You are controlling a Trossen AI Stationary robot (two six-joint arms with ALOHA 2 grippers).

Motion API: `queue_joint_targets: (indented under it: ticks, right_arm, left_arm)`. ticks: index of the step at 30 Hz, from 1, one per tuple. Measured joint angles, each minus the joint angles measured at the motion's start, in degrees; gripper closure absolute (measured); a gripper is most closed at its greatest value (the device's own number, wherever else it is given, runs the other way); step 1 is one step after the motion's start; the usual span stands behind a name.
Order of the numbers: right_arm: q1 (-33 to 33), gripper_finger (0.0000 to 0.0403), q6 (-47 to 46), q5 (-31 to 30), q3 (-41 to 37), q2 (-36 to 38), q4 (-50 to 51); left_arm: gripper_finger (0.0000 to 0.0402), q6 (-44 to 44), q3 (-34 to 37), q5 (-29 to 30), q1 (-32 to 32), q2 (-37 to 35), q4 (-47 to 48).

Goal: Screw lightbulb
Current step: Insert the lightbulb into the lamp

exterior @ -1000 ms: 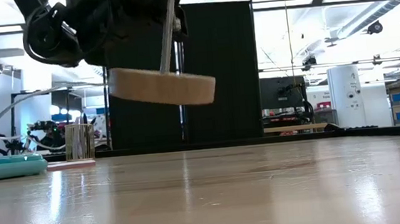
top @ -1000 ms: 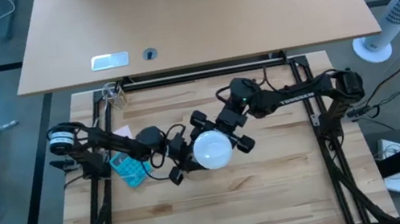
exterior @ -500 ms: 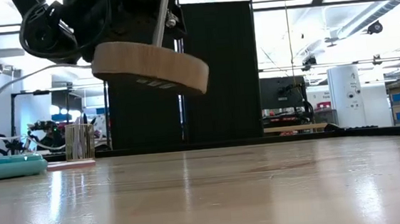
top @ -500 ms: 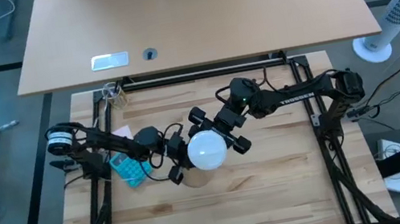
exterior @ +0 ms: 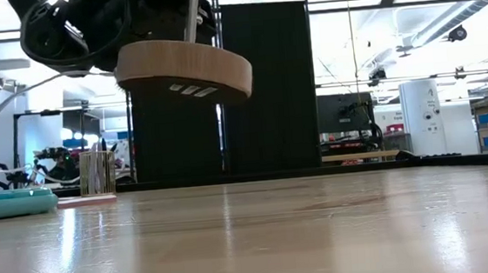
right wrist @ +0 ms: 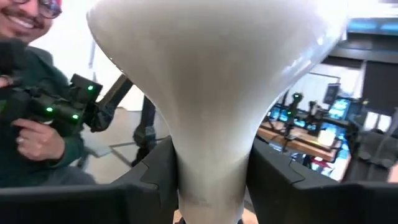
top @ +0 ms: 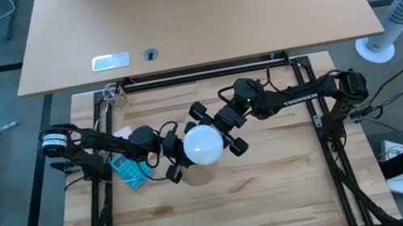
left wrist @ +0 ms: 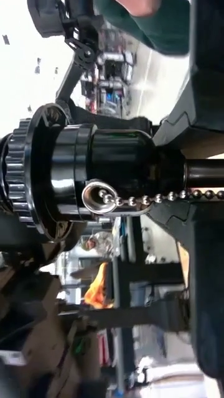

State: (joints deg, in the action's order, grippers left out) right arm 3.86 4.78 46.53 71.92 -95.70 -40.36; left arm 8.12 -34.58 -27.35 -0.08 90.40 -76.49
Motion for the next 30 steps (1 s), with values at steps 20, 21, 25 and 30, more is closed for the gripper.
queue_joint_targets:
  ticks: [20, 21, 25, 30]
  right_arm:
    - [0.0, 0.0268, 2.2, -15.9, 0.1, 0.1, 3.0]
    - [0.0, 0.0269, 2.4, -17.0, 0.1, 0.1, 3.4]
    - [0.0, 0.0262, 2.3, -21.2, 0.1, 0.1, 4.5]
    - [0.0, 0.0263, 2.4, -27.1, 0.0, 0.1, 7.1]
  left_arm:
    - [0.0347, -6.0, 4.4, 9.1, 1.6, -10.1, 9.6]
    - [0.0347, -6.2, 4.5, 10.3, 1.7, -10.7, 10.5]
    - [0.0347, -7.4, 4.9, 14.4, 1.7, -13.0, 15.2]
    - [0.0347, -10.0, 5.3, 21.9, 1.7, -16.2, 22.4]
